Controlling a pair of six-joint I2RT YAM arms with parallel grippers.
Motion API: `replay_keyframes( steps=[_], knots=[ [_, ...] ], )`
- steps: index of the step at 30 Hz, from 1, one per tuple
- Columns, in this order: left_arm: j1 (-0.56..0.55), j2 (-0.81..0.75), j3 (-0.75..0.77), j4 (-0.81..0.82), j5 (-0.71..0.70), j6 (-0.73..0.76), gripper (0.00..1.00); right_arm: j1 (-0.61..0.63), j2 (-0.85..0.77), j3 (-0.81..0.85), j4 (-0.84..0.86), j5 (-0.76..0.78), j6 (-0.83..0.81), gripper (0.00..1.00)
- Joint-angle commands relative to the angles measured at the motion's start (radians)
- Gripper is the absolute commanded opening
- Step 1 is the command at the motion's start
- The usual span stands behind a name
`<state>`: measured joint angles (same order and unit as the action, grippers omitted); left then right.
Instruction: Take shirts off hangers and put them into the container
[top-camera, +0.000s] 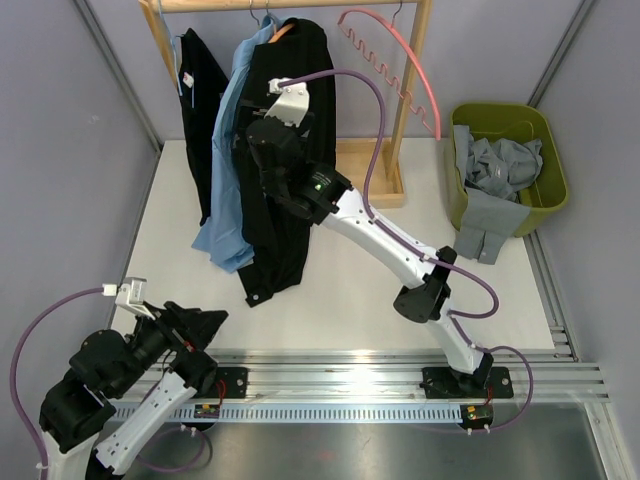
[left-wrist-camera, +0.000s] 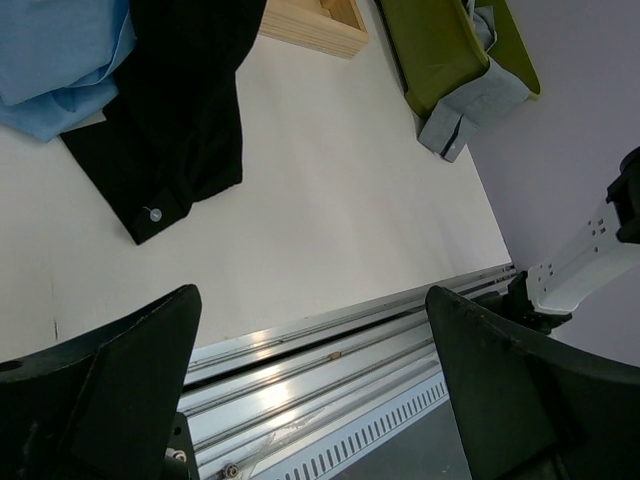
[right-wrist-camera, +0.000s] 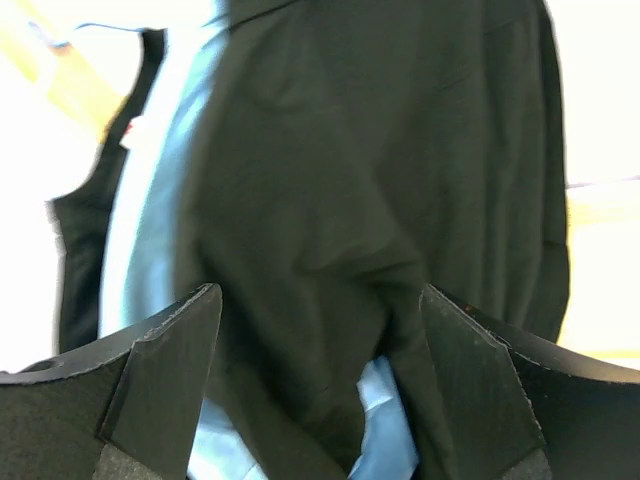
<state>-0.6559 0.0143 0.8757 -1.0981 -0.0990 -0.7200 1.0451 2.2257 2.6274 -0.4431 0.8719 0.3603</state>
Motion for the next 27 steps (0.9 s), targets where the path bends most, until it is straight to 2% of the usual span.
replay_keyframes(
  steps=[1,8,12,16,24,27],
  knots=[
    [-0.002,-0.04,0.026,-0.005,-0.018,-0.009,0.99,-0.026,0.009,0.036,0.001,0.005,0.037,0.87],
    [-0.002,-0.057,0.009,-0.005,-0.008,-0.018,0.99,-0.052,-0.008,0.032,-0.014,0.047,0.017,0.87],
    [-0.002,-0.057,-0.001,-0.003,-0.001,-0.019,0.99,-0.059,-0.063,0.019,-0.075,-0.126,0.039,0.84],
    [-0.002,-0.065,-0.03,0.01,0.001,-0.021,0.99,0.004,-0.196,-0.151,0.007,-0.231,-0.024,0.87],
    [-0.002,-0.051,-0.038,0.032,0.013,-0.024,0.99,0.047,-0.166,-0.023,-0.091,-0.347,-0.026,0.91],
    [-0.002,-0.051,-0.037,0.026,0.01,-0.025,0.99,0.047,-0.156,-0.03,-0.053,-0.297,-0.044,0.92]
  ],
)
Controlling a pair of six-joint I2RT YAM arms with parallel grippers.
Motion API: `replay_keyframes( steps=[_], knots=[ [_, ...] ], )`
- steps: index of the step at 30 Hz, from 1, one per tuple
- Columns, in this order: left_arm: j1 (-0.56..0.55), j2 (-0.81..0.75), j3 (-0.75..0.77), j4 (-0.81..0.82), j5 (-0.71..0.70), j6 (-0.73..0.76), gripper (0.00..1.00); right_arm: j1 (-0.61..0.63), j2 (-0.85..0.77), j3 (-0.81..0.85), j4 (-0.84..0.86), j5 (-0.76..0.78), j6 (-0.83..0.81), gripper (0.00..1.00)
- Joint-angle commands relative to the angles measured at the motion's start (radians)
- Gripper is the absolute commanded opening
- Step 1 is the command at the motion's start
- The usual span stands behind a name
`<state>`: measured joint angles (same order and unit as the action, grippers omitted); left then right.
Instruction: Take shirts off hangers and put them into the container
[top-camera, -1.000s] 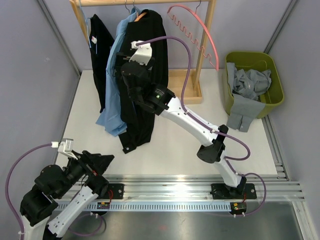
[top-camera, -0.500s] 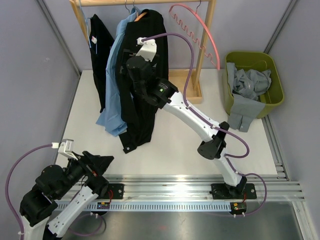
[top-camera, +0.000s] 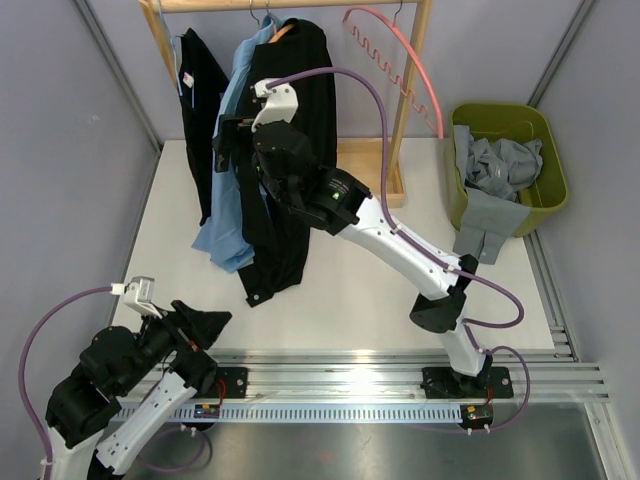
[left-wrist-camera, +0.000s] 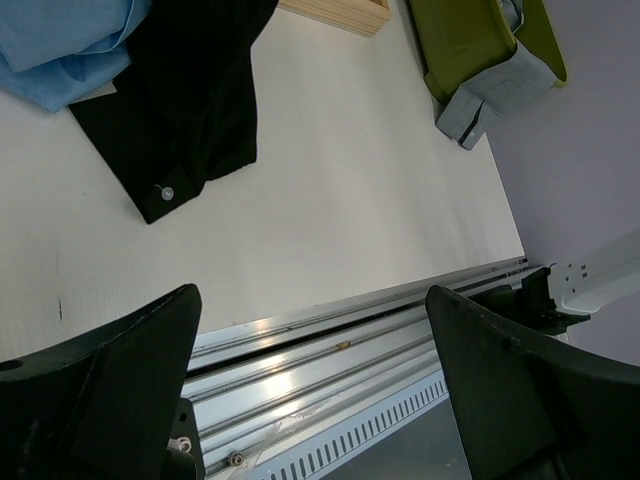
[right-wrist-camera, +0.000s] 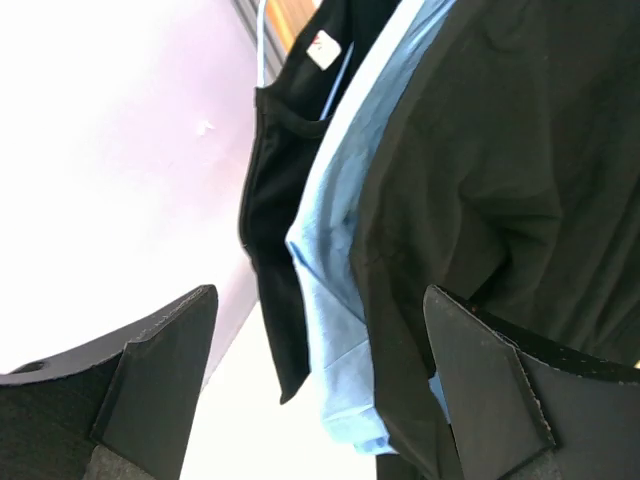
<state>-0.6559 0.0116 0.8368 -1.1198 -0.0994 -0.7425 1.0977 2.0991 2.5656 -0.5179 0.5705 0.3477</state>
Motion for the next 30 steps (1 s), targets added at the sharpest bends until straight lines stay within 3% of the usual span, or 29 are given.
replay_keyframes(
  steps=[1,7,17,24,30],
  knots=[
    [-0.002,-0.048,0.004,0.045,0.009,-0.003,0.99,-0.006,-0.013,0.048,0.03,0.023,-0.039,0.92],
    [-0.002,-0.05,0.025,0.022,-0.008,0.006,0.99,-0.068,0.093,0.169,0.038,0.036,-0.047,0.91],
    [-0.002,-0.067,0.05,-0.021,-0.037,0.018,0.99,-0.22,0.196,0.173,0.021,-0.057,0.063,0.88],
    [-0.004,-0.067,0.042,-0.018,-0.034,0.017,0.99,-0.225,0.119,0.052,0.038,0.008,0.065,0.88],
    [-0.004,-0.064,0.024,0.0,-0.02,0.015,0.99,-0.226,0.107,0.091,-0.004,0.127,0.005,0.89]
  ],
)
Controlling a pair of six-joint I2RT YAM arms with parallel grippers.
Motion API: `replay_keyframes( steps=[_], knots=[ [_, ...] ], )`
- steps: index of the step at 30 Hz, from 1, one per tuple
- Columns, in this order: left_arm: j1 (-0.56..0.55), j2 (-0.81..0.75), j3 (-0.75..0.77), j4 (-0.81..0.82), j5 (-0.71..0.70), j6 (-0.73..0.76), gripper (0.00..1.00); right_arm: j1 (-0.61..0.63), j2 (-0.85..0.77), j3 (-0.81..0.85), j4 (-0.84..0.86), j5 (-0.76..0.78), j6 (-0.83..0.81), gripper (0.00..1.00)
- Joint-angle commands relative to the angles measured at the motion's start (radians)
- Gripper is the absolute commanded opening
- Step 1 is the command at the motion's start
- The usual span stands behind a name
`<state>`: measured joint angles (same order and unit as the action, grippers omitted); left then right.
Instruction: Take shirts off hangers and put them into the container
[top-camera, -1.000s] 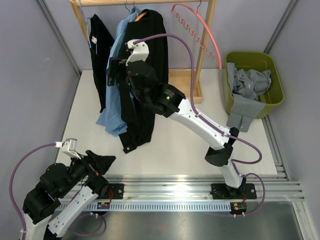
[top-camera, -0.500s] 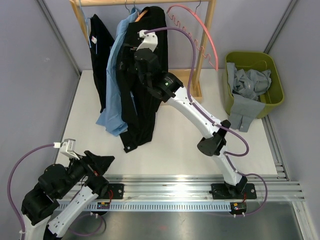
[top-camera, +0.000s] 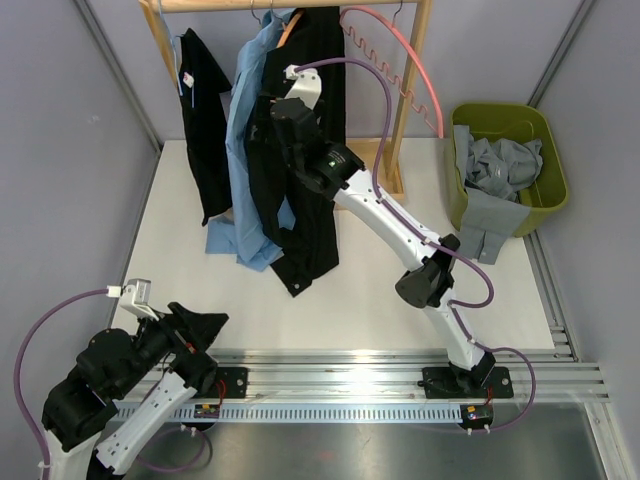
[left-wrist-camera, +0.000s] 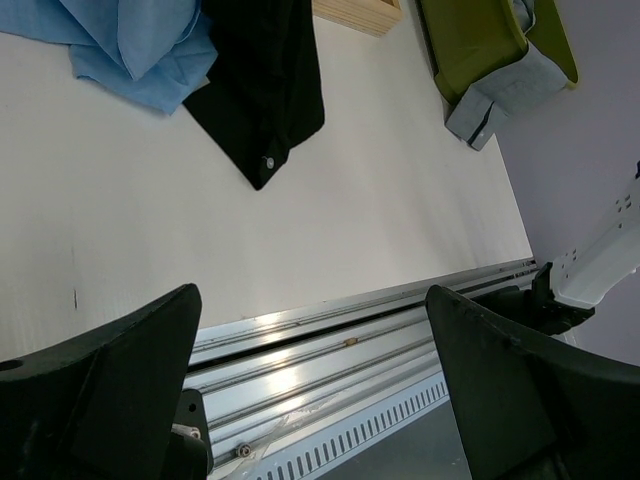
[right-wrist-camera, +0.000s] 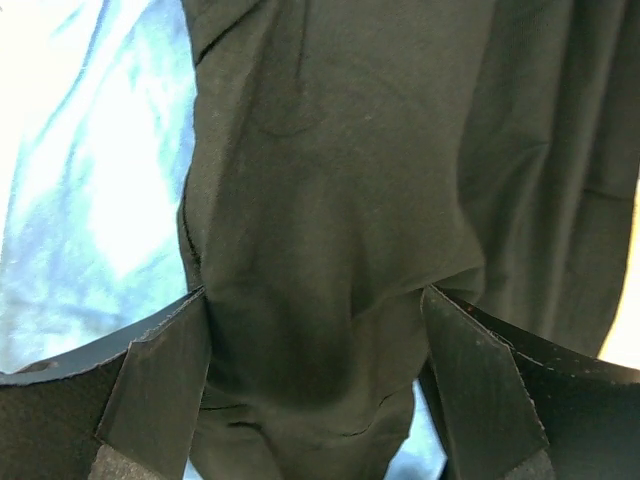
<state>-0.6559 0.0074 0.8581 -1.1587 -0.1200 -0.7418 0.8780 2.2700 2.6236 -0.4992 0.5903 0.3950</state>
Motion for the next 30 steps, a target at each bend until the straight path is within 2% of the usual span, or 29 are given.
replay_keyframes(
  steps=[1,2,3,5,6,9,13,17,21,24,28,30],
  knots=[
    [-0.002,-0.058,-0.001,0.043,0.002,0.013,0.99,-0.01,-0.064,0.038,-0.027,0.085,-0.053,0.89],
    [-0.004,-0.057,-0.002,0.048,0.005,0.015,0.99,-0.02,-0.066,0.036,-0.021,0.053,-0.051,0.89],
    [-0.004,-0.057,-0.007,0.051,0.009,0.013,0.99,-0.028,-0.073,0.018,-0.001,-0.089,-0.064,0.9],
    [-0.004,-0.05,-0.01,0.059,0.013,0.013,0.99,-0.03,-0.076,0.027,0.024,-0.185,-0.056,0.89],
    [-0.002,-0.049,-0.011,0.057,0.013,0.015,0.99,-0.031,-0.079,0.027,0.03,-0.283,-0.047,0.88],
    [-0.004,-0.049,-0.008,0.057,0.013,0.01,0.99,-0.028,-0.095,0.021,0.071,-0.427,-0.007,0.88],
    [-0.004,-0.053,-0.01,0.05,0.013,0.007,0.99,-0.028,-0.11,-0.007,0.143,-0.512,0.044,0.88],
    [-0.004,-0.058,-0.01,0.047,0.01,0.007,0.99,-0.028,-0.075,0.045,0.117,-0.419,0.067,0.84],
    [-0.002,-0.06,0.002,0.033,-0.004,0.01,0.99,-0.027,-0.035,0.113,0.059,-0.192,0.088,0.8],
    [-0.004,-0.061,0.016,0.019,-0.018,0.015,0.99,-0.027,-0.015,0.113,0.015,-0.107,0.093,0.79],
    [-0.004,-0.063,0.022,0.01,-0.024,0.016,0.99,-0.033,0.003,0.115,-0.054,-0.089,0.096,0.82],
    [-0.004,-0.064,0.024,0.008,-0.024,0.015,0.99,-0.045,0.016,0.115,-0.068,-0.174,0.093,0.83]
  ],
)
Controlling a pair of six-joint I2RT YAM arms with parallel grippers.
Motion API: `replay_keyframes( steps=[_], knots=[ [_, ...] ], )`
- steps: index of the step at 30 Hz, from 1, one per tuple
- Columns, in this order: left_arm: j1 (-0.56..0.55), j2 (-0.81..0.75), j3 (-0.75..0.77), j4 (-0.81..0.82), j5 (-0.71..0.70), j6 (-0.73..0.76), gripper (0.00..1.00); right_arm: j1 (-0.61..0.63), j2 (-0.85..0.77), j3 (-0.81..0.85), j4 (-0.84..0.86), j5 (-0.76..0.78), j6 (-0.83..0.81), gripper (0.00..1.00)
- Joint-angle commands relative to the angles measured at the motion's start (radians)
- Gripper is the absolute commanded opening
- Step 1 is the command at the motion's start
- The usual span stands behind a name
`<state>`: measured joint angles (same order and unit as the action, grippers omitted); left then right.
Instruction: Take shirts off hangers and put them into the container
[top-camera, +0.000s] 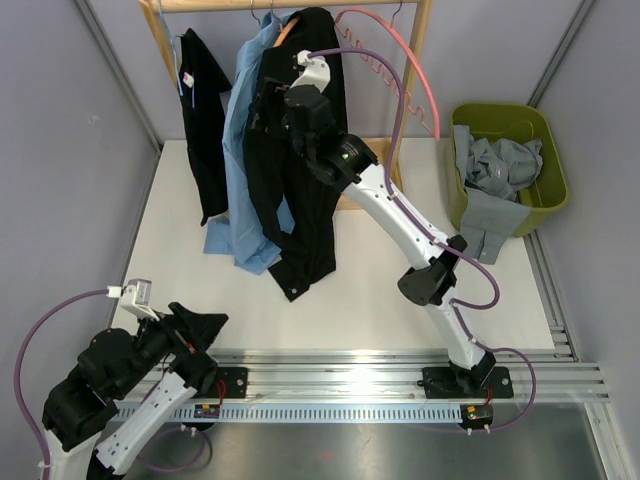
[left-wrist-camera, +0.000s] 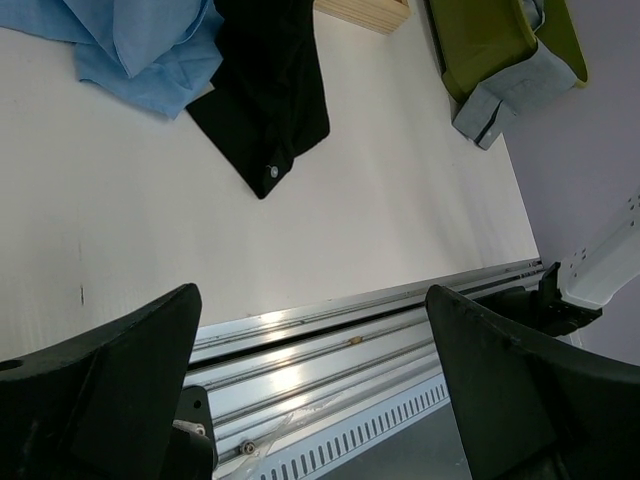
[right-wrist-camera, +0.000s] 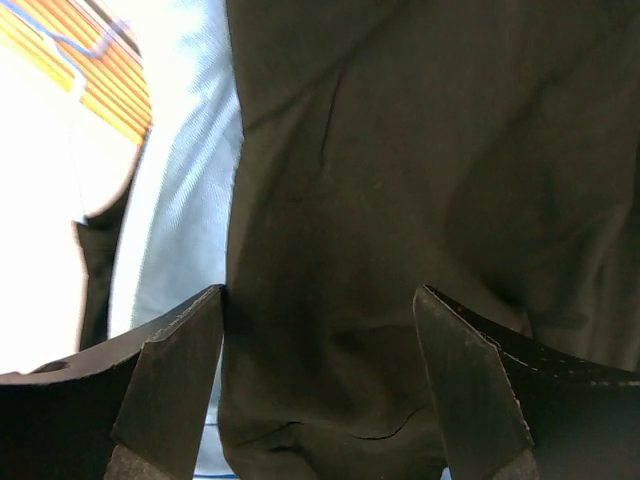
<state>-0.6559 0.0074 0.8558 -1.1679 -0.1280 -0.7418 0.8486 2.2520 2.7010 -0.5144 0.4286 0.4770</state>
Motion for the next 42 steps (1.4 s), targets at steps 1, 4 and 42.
replay_keyframes(
  steps=[1,4,42],
  knots=[
    [-0.004,-0.066,0.025,0.017,-0.016,0.013,0.99,-0.016,0.038,0.042,-0.071,-0.034,0.005,0.83],
    [-0.004,-0.067,0.022,0.014,-0.012,0.007,0.99,-0.02,0.04,0.019,-0.072,-0.148,-0.041,0.87],
    [-0.004,-0.089,-0.017,0.036,0.01,-0.021,0.99,-0.046,-0.166,-0.035,-0.443,0.226,-0.092,0.43]
  ],
)
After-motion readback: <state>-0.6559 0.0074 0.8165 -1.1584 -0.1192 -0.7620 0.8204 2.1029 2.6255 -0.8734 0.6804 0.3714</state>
